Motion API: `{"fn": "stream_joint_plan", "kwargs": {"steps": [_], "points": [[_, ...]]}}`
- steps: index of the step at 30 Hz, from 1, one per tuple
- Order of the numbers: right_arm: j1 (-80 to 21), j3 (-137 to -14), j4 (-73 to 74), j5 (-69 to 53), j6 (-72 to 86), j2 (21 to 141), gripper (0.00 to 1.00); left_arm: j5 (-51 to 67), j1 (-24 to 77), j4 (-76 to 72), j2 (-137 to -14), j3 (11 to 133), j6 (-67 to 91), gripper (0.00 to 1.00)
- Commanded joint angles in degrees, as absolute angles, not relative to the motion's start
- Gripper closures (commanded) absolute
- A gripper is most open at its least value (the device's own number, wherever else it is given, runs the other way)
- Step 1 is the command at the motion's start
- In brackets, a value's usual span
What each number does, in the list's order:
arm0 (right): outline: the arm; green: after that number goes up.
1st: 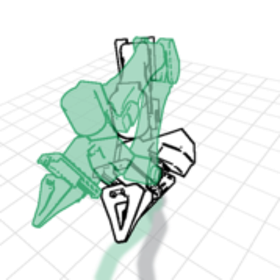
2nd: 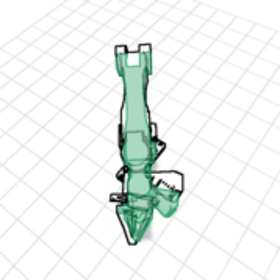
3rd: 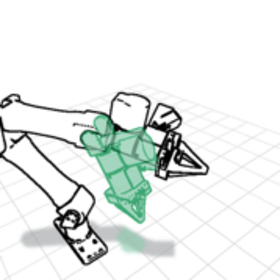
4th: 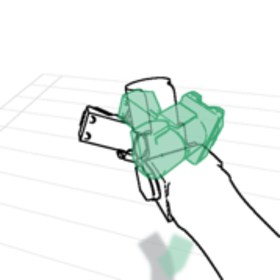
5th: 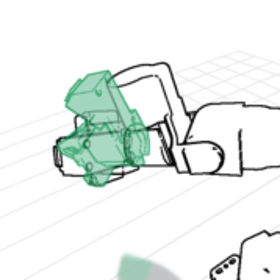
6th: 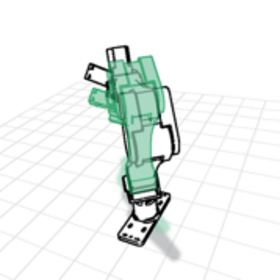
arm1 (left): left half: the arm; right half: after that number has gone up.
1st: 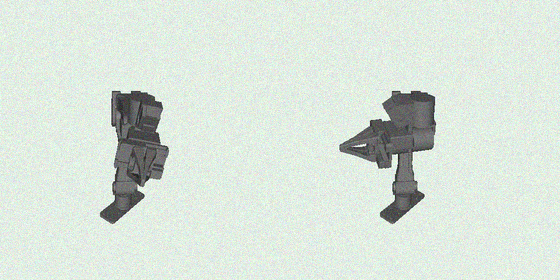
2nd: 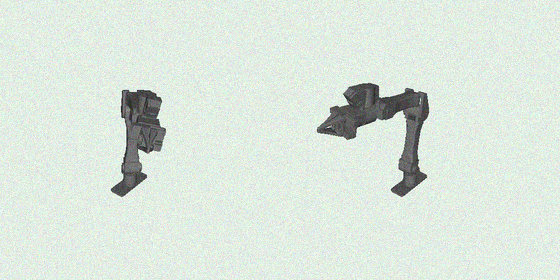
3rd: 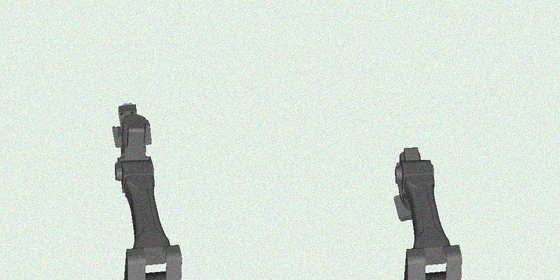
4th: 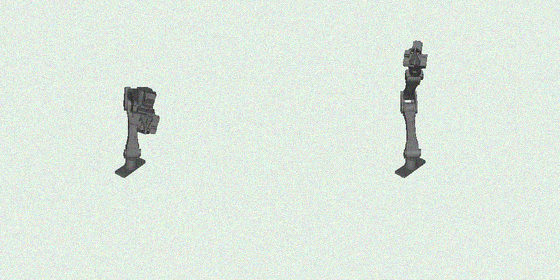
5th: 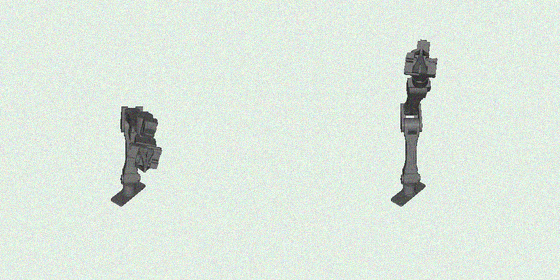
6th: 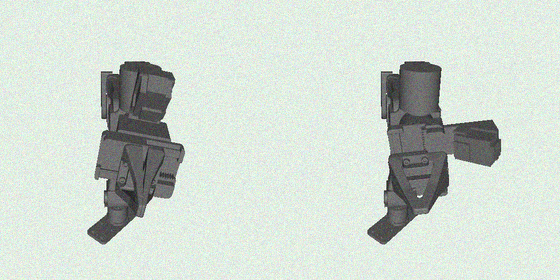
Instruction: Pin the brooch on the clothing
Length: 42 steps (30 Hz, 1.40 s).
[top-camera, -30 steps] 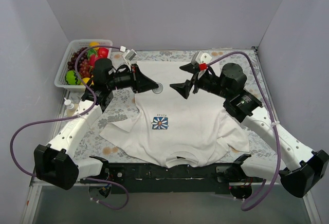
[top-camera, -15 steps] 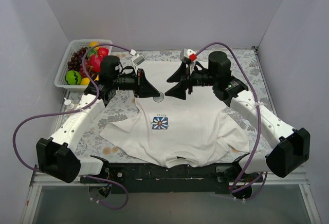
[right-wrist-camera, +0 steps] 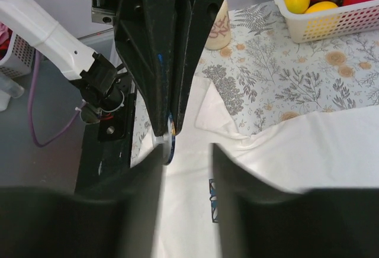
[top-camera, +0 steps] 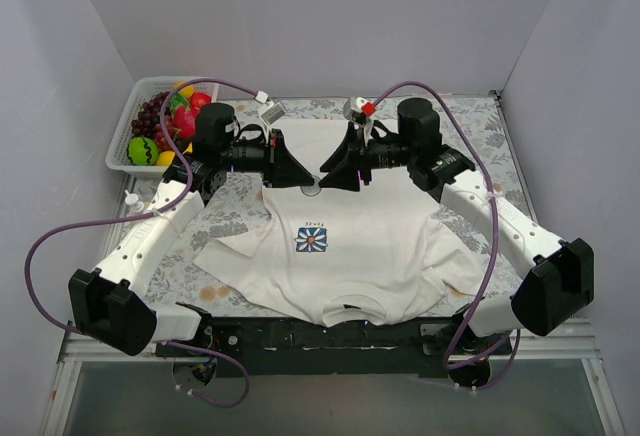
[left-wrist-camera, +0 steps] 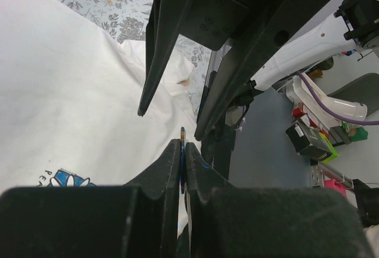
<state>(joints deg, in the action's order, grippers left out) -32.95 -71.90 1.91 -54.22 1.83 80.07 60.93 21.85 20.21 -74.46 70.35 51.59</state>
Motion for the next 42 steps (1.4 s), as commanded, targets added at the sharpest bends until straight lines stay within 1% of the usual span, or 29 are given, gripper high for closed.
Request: {"fn": "stream_joint_plan", "kwargs": {"steps": [1, 2, 4, 9, 14, 18, 21, 22, 28, 31, 32, 34, 35, 36, 38, 39, 42], "points": [[-32.87, -74.53, 1.23, -55.72, 3.69, 80.68, 0.71, 61.79, 22.59, 20.92, -74.0, 72.68, 50.8, 1.0], [-32.78, -74.79, 1.32, -55.37, 4.13, 80.94, 0.85, 61.79, 22.59, 20.92, -74.0, 72.77, 50.8, 1.0], [-32.78, -75.41, 2.55, -55.46, 3.96, 81.91, 0.91, 61.26, 22.76, 20.92, -73.92, 73.12, 50.98, 1.0], [-32.87, -75.15, 1.85, -56.86, 4.66, 82.09, 0.92, 60.47, 23.47, 20.66, -74.18, 73.13, 51.15, 1.0], [-32.96, -76.2, 3.34, -58.88, 3.61, 82.35, 0.82, 59.77, 23.73, 20.13, -74.27, 73.12, 51.5, 1.0], [-33.13, -76.99, 5.1, -60.03, 2.64, 82.97, 0.81, 59.68, 23.82, 19.07, -74.36, 73.21, 51.94, 1.0], [-33.48, -76.99, 5.71, -60.21, 2.11, 83.23, 0.86, 59.94, 24.08, 18.98, -74.79, 73.48, 52.12, 1.0], [-33.49, -77.25, 6.06, -60.12, 1.85, 83.41, 0.98, 59.68, 24.08, 18.9, -74.79, 73.48, 52.12, 1.0], [-33.66, -77.08, 6.59, -58.63, 0.62, 82.62, 0.99, 57.31, 24.17, 18.02, -74.27, 74.18, 53.17, 1.0], [-33.66, -76.2, 4.84, -55.11, 1.67, 80.95, 0.99, 54.15, 24.08, 16.7, -74.0, 74.88, 54.22, 0.96], [-33.66, -75.42, 4.22, -52.76, 1.93, 80.34, 0.99, 52.75, 24.26, 15.92, -73.48, 74.8, 55.19, 0.89], [-33.58, -74.19, 1.15, -50.9, 3.85, 78.58, 0.99, 50.63, 24.17, 13.11, -72.95, 74.45, 56.94, 0.8], [-33.57, -73.66, 0.53, -48.71, 4.39, 77.97, 0.99, 50.02, 24.17, 11.96, -72.34, 74.27, 57.39, 0.63], [-33.57, -72.35, -1.13, -47.47, 5.18, 76.74, 0.99, 47.66, 24.17, 9.95, -72.07, 73.83, 58.96, 0.55], [-33.57, -70.85, -4.21, -44.23, 6.85, 75.51, 0.99, 46.06, 24.17, 7.83, -71.55, 73.48, 60.2, 0.45], [-33.49, -69.27, -5.35, -42.9, 7.46, 74.11, 0.99, 43.01, 24.08, 5.91, -71.02, 73.22, 62.03, 0.3], [-33.49, -65.58, -10.1, -37.54, 10.54, 71.03, 0.99, 41.23, 24.08, 0.91, -69.88, 71.64, 64.5, 0.16]]}}
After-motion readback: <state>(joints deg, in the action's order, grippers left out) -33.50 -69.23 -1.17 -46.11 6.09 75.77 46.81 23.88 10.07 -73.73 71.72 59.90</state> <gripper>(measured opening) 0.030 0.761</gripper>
